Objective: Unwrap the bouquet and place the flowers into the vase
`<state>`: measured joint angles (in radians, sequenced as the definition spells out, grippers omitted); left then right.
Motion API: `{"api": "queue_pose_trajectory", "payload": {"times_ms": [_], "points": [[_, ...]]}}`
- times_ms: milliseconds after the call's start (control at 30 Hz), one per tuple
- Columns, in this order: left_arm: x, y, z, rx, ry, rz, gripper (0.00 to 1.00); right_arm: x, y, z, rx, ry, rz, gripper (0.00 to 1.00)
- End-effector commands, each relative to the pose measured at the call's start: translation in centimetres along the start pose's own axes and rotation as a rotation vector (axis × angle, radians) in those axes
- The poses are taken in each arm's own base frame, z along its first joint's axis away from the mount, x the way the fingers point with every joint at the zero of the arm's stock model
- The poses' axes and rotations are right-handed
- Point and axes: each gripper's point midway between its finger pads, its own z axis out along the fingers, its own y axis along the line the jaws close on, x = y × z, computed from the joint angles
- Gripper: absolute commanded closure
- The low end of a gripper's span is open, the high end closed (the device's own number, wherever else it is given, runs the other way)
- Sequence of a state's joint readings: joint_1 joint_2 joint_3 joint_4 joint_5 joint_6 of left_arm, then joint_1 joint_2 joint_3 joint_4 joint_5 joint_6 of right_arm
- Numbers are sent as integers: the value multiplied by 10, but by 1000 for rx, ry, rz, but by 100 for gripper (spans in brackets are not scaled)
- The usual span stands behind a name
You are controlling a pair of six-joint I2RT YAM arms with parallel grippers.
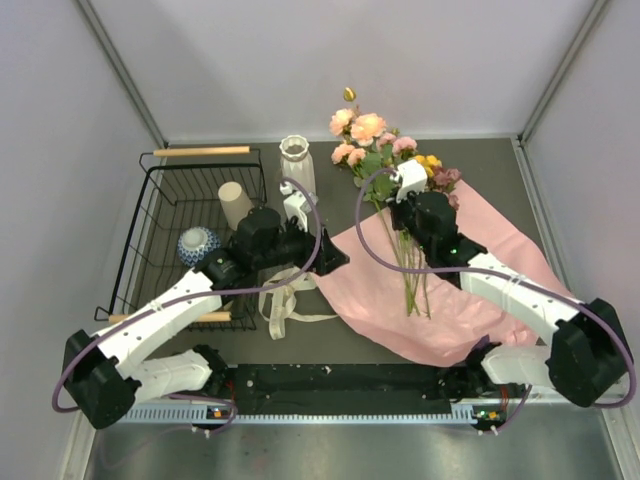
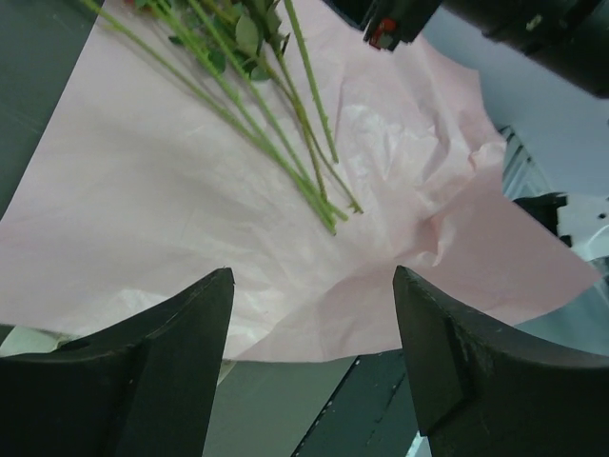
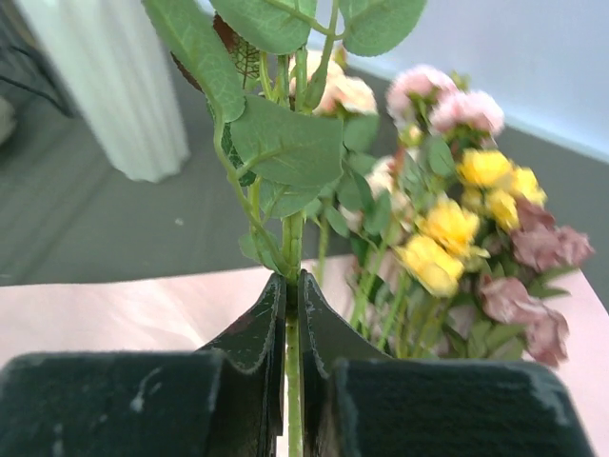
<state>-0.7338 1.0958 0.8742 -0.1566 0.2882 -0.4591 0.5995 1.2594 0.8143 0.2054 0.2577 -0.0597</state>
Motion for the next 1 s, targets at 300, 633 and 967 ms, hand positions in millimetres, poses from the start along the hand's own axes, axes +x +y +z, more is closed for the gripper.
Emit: {"api": "queue_pose_trajectory", "payload": {"times_ms": [300,633,967], "points": [[-120,-66,-48,381,-341,-71,25,-92,96,-97,-665,-278,165,100],[-161,-86,-68,485,-487,-60,37,-101,119,-133,-864,-293,267,100],[-157,-81,-68,477,-499,-103,57,-109,119,-143,-885,-325,301,100]]}}
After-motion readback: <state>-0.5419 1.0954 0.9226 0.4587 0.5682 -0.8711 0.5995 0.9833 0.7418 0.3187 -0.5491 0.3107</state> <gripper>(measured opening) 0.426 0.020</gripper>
